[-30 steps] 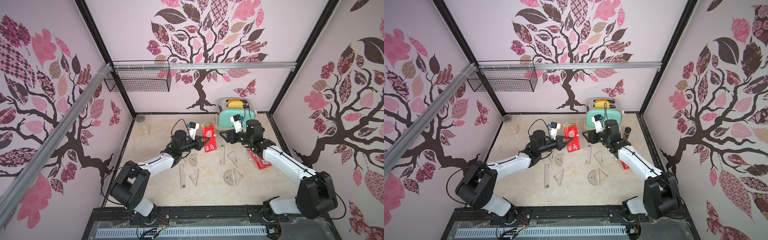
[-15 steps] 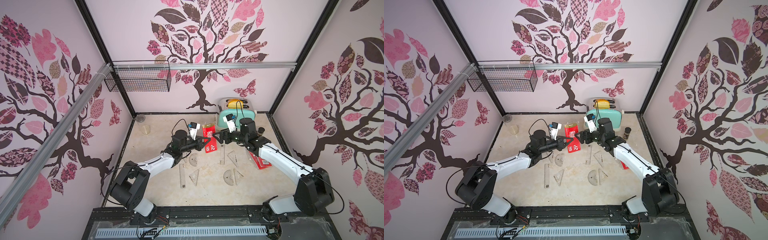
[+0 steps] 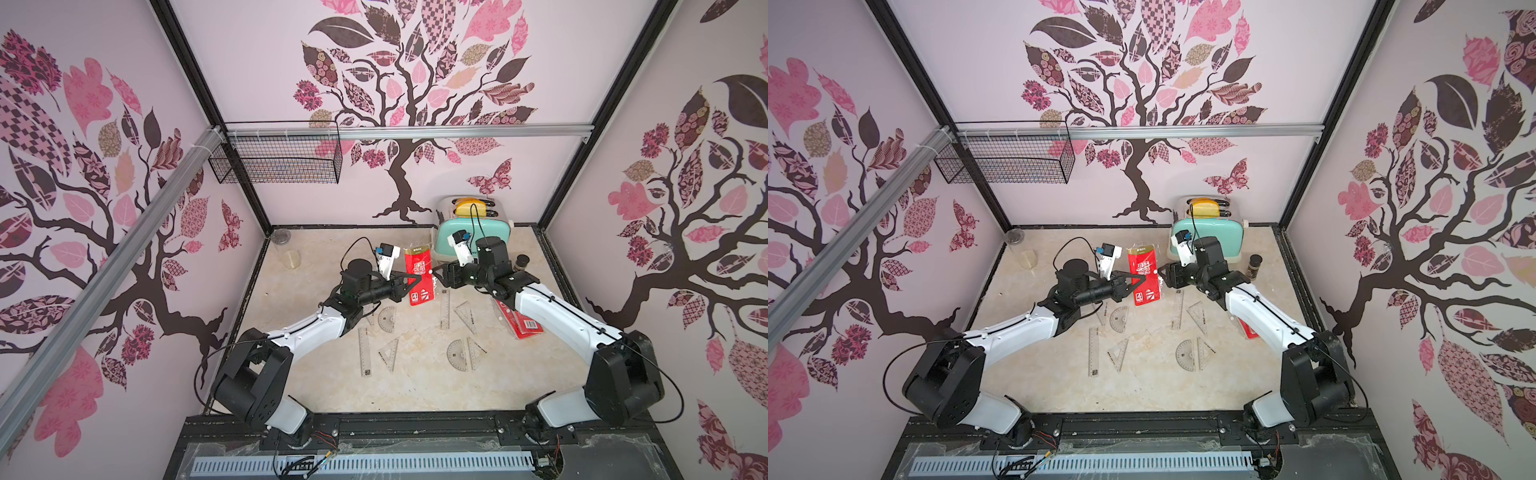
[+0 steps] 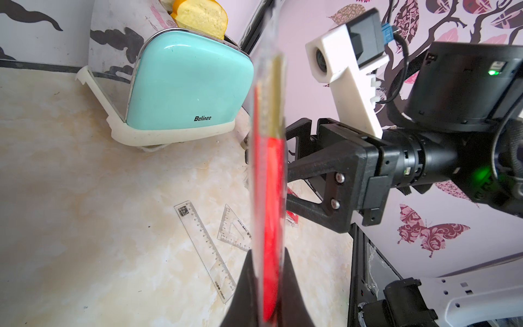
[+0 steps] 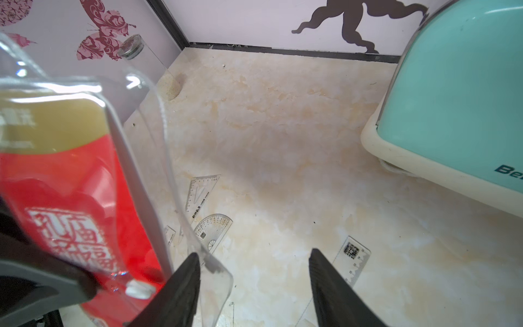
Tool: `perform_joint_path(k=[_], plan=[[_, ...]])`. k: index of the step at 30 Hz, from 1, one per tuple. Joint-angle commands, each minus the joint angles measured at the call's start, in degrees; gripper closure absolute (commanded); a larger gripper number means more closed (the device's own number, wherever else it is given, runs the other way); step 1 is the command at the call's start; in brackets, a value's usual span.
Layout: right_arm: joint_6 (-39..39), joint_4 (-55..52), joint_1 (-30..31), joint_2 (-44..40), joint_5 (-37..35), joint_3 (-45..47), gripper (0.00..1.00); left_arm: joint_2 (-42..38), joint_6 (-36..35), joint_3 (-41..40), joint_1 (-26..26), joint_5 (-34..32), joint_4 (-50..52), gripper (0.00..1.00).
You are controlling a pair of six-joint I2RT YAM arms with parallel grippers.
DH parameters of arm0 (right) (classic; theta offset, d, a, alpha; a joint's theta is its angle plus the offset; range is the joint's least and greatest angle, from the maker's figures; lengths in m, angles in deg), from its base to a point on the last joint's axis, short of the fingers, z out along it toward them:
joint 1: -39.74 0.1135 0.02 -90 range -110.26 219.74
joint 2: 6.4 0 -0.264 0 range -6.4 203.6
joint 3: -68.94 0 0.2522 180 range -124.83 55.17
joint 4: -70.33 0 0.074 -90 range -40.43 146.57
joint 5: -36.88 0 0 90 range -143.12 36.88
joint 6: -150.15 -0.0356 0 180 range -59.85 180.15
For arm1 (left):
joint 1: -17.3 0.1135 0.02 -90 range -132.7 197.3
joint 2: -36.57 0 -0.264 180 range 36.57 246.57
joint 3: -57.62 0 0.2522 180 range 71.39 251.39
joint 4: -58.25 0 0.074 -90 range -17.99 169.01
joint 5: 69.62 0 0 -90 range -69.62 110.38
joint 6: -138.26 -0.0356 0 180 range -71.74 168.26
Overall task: Open the ruler set and take out the ruler
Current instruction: Open the ruler set bag.
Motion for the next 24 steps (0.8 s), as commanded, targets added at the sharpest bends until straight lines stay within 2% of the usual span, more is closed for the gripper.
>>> perform_joint_path(k=[1, 7, 12, 15, 21, 23, 24], plan=[[0.39, 0.31, 0.03, -0.28, 3.82, -2.61, 0.44, -1.27, -1.15, 1.86, -0.18, 1.39, -0.47, 1.00], [1.52, 2.96, -0.04, 0.18, 11.27, -2.19, 0.47, -1.27, -1.67, 2.26, -0.02, 1.48, 0.44, 1.00], [1.71, 3.17, -0.02, 0.30, 12.38, -2.23, 0.58, -1.20, -1.72, 2.29, -0.03, 1.58, 0.58, 1.00], [1.94, 3.81, 0.00, 0.19, 13.51, -2.09, 0.61, -1.18, -1.62, 2.31, -0.03, 1.92, 0.57, 1.00], [2.41, 4.95, -0.12, 0.21, 16.42, -1.37, 0.81, -0.63, -1.55, 2.47, -0.03, 2.09, 0.51, 1.00], [2.41, 5.06, -0.18, 0.26, 17.18, -1.14, 0.90, -0.09, -1.59, 2.49, -0.01, 2.09, 0.52, 1.00], [2.32, 5.21, -0.33, 0.19, 17.63, -0.89, 0.98, 0.21, -1.54, 2.46, 0.02, 2.10, 0.33, 1.00]])
